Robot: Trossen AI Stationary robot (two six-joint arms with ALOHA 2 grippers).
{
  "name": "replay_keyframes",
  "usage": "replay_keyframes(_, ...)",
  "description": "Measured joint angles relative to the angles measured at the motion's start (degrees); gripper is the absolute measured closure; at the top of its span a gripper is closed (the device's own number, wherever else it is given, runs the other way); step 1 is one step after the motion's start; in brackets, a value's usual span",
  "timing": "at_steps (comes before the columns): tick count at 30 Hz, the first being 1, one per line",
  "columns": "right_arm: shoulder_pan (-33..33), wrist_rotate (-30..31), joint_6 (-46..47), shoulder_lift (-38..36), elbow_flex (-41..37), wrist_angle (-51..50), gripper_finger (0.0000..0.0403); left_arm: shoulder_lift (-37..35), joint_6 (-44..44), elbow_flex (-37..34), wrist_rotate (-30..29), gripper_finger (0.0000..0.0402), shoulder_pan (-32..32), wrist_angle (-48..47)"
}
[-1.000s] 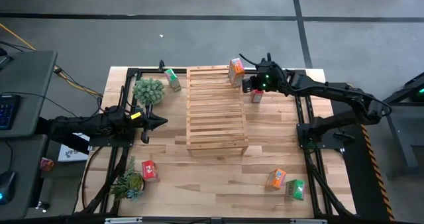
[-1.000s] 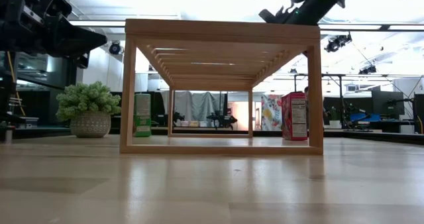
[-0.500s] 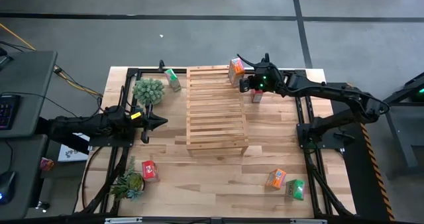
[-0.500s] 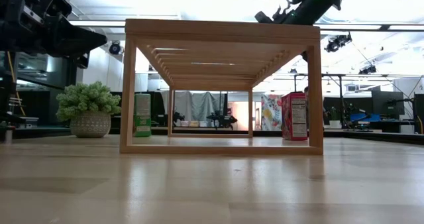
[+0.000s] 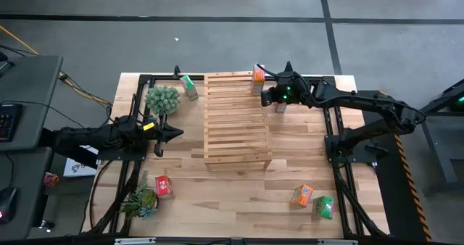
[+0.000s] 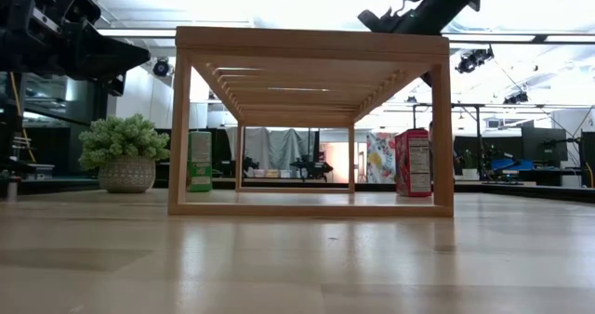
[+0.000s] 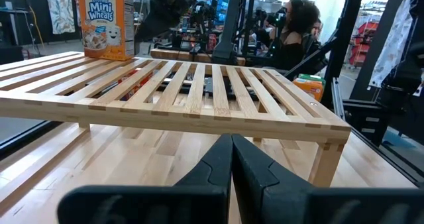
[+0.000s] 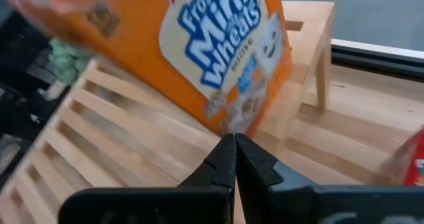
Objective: Stack cereal on shelf
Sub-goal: Put the top orange cereal box on the shelf, then put the orange cereal box on the shelf aligned with the other orange cereal box
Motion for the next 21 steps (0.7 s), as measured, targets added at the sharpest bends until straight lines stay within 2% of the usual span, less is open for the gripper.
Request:
replay_keyframes(7, -0.6, 0.4, -4.6, -7.2, 0.0, -12.5, 0.0403, 0.0, 0.0, 0.0, 0.0, 0.0402, 0.0, 0.0)
replay_keyframes(13, 2.8, 0.9, -5.7, -16.4, 0.0, -23.9, 0.0403, 0.0, 0.0, 0.0, 0.0, 0.0401, 0.0, 0.0)
replay_keyframes(16, 6.0, 0.8, -4.4, -19.6, 0.0, -26.5, 0.0403, 0.0, 0.0, 0.0, 0.0, 0.0401, 0.0, 0.0)
replay_keyframes(21, 12.1, 2.3, -0.5, -22.8, -2.0, -25.3, 0.0403, 0.0, 0.0, 0.0, 0.0, 0.0402, 0.0, 0.0)
